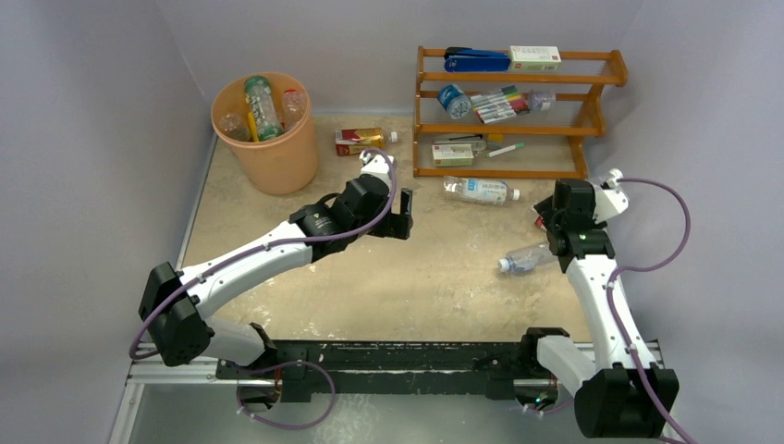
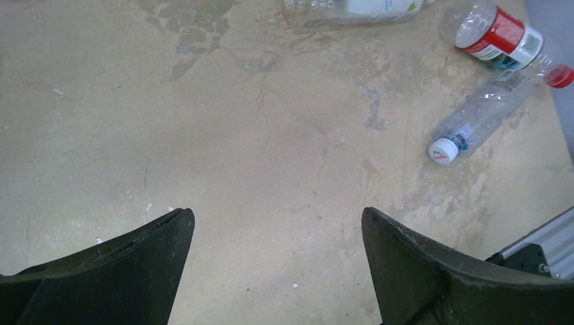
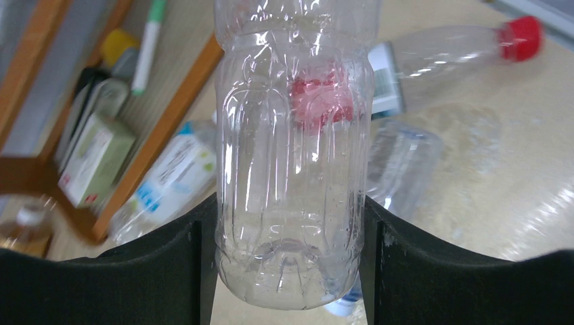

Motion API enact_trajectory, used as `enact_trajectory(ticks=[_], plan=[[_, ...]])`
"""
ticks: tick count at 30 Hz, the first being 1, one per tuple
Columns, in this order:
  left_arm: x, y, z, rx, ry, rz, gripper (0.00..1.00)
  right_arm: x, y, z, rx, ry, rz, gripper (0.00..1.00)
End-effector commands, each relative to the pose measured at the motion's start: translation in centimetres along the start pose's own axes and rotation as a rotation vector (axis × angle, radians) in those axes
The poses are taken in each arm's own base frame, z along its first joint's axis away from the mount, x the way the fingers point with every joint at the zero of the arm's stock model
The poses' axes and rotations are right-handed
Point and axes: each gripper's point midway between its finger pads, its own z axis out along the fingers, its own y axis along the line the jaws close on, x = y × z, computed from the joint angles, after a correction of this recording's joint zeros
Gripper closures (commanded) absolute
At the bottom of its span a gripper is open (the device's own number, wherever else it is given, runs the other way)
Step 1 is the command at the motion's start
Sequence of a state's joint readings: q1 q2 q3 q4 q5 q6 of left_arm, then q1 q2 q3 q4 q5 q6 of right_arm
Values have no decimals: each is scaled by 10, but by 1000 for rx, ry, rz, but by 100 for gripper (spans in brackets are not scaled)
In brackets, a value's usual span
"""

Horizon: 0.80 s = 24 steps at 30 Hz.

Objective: Put the plastic bottles in the bin
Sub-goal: Pick up the plastic bottle at the center of the board.

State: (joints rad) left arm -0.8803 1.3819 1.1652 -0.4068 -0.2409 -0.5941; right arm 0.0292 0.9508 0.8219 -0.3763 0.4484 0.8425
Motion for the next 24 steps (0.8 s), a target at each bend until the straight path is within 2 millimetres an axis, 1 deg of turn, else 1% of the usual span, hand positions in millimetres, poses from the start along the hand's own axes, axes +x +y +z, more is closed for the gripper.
enact_trajectory(ticks=[1, 5, 8, 12, 15, 20, 21, 24], plan=[[-41, -31, -19, 128, -116, -99, 3, -7, 52, -15, -259, -33, -105, 63], [-52, -32, -25, 158, -144, -153, 2, 3, 72, -26, -397, -13, -164, 62], [-64, -26, -29, 185, -165, -225, 2, 12, 87, -37, -533, -3, -211, 61], [-82, -16, -36, 246, -205, -343, 2, 30, 104, -50, -697, 34, -291, 59], [-92, -16, -40, 279, -227, -384, 2, 46, 116, -62, -826, 72, -344, 59], [-95, -24, -36, 320, -225, -425, 2, 76, 136, -89, -1019, 130, -420, 59], [-96, -24, -35, 328, -229, -433, 2, 81, 141, -97, -1065, 136, -435, 59], [-99, -25, -34, 348, -242, -455, 2, 93, 147, -110, -1123, 154, -459, 59]])
